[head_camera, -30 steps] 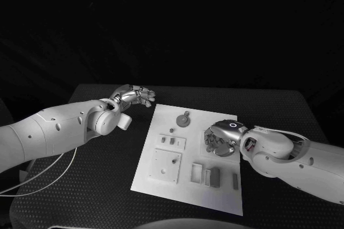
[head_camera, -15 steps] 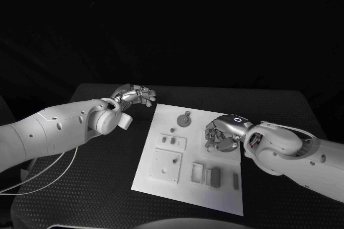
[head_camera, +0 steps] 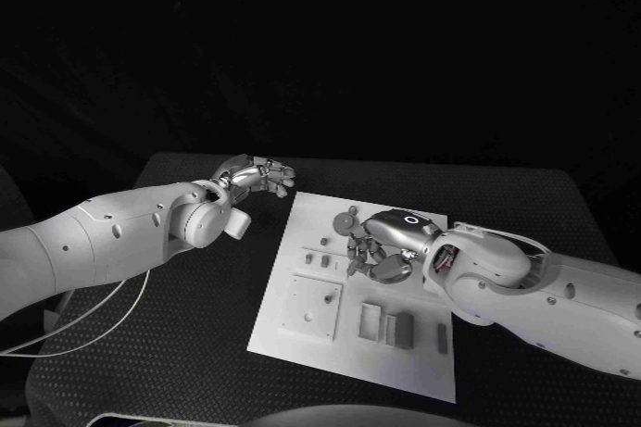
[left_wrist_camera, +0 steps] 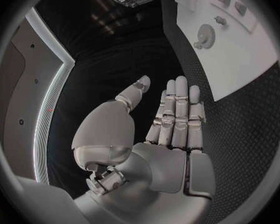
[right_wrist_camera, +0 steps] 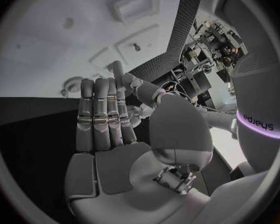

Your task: Assemble the parts on the task board

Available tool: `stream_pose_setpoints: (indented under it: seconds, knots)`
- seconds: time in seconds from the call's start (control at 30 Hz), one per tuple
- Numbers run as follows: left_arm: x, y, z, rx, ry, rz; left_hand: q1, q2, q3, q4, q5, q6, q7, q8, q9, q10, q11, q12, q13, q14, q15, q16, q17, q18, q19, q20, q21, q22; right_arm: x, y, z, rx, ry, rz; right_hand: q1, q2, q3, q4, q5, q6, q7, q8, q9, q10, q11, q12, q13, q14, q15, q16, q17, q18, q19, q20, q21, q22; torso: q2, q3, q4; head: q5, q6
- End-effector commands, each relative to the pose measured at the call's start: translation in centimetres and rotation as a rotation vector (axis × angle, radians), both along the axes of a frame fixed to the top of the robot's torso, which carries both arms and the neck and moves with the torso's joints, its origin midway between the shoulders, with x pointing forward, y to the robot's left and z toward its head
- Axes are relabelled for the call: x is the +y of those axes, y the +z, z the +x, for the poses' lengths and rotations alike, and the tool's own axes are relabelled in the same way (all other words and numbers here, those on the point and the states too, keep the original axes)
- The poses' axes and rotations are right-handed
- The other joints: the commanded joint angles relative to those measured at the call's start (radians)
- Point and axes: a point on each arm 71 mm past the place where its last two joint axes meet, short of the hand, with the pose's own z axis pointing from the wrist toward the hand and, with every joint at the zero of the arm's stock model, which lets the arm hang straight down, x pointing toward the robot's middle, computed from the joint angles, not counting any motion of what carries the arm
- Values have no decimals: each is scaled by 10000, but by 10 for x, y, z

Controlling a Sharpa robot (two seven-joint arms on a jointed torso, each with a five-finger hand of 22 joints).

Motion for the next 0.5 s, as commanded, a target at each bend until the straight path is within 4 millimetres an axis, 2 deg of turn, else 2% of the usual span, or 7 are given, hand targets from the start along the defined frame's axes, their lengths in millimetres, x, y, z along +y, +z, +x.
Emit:
stream_pose_setpoints:
  seconds: [0.03,0.27,0.5]
  knots:
    - [-4,1,1,-56,-139,-139,-44,-58,-30,16,-55,-78,11,19,-15,-68,-11,39,2,52,9,-39,14,20,54,17,-57,17,20,-1,-5,-166,533,169,-67,50,67,14,21,82,-16,18,252,48,27,23,27,69,-7,16,12,161,26,-10,73,247,2,-4,9,49,9]
    - [-8,1,1,-51,-202,-162,-46,-59,-31,16,-55,-78,11,22,-15,-67,-12,40,3,52,9,-43,19,20,55,17,-61,20,57,-17,-21,-40,1176,58,-80,74,71,-6,23,68,-10,10,264,37,32,17,44,73,-7,5,23,161,21,-13,95,245,0,-15,27,120,8]
    - [-13,1,2,-49,-262,-184,-47,-62,-30,16,-55,-75,10,25,-15,-65,-13,41,3,54,9,-48,25,20,55,17,-65,24,74,-33,-32,-101,1565,-240,-93,100,75,-38,27,60,-7,3,278,29,34,13,64,83,-8,-5,34,161,15,-17,121,244,3,-27,33,186,-29]
